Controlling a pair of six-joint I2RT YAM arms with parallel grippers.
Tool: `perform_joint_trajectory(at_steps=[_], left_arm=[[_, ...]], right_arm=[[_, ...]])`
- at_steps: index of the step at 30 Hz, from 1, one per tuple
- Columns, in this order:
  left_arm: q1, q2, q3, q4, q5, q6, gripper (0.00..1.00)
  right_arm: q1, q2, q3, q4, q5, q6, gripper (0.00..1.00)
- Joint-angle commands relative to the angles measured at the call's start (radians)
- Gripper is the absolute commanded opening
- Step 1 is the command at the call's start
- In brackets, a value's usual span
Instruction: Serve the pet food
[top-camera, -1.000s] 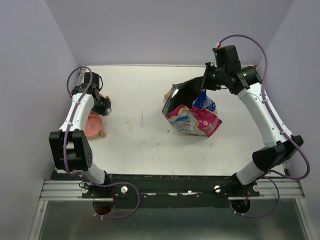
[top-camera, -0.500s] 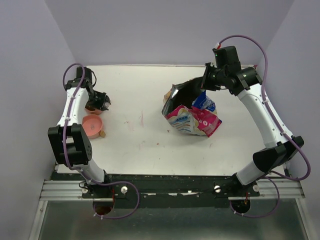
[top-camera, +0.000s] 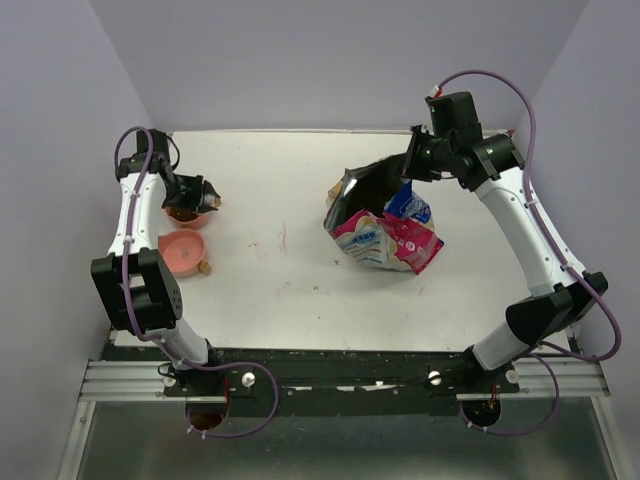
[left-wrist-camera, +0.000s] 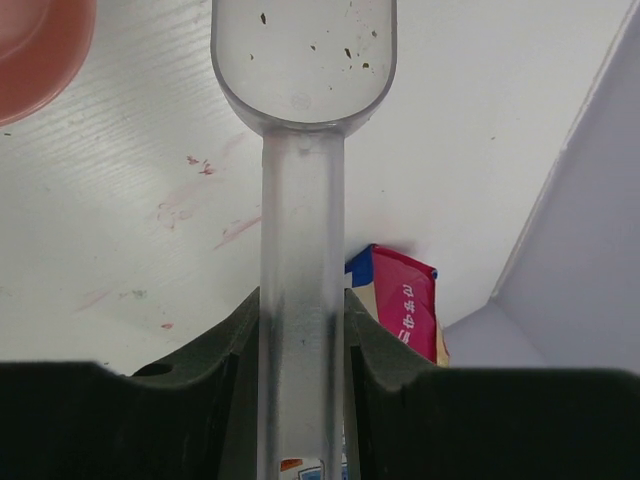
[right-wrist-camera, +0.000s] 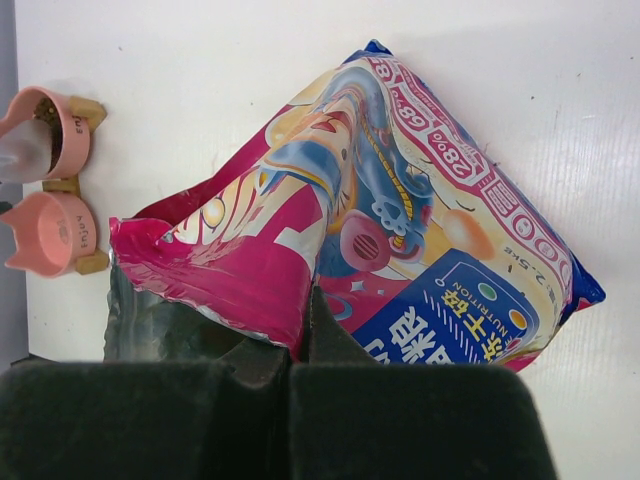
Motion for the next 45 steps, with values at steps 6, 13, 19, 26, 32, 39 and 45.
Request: perform_joint_trajectory(at_steps=[6,13,19,26,32,39,45], left_arm=[[0.053,-0.04,0.03,-0.009,0.056,-0.052,0.0],[0.059,-0.051,0.03,-0.012,0.059,-0.037,0.0],[0.043,-0.1,0.004,-0.012,0.034,-0.002,0.0],[0.025,-0.166,-0.021,-0.017,-0.06,0.13,0.0],[-0.102,-0.267,-0.101,0.0,-0.095,0.204,0.0],[-0.461,-0.459,-0.067,0.053,-0.191,0.397,0.0],[-0.683,-0.605,-0.047,0.072,-0.111,0.573,0.0]], right_arm=[[-0.006,-0.03,0.07,0.169,-0.057,0.017,0.0],[-0.006,-0.027,0.066,0.171,-0.064,0.022,0.0],[-0.008,-0.029,0.058,0.17,-0.061,0.019,0.0],[-0.006,-0.012,0.086,0.162,-0.06,0.005,0.0],[-0.005,0.007,0.119,0.14,-0.055,0.006,0.0],[-0.008,0.043,0.199,0.084,-0.043,-0.05,0.0],[-0.005,0.013,0.13,0.125,-0.081,-0.142,0.0]])
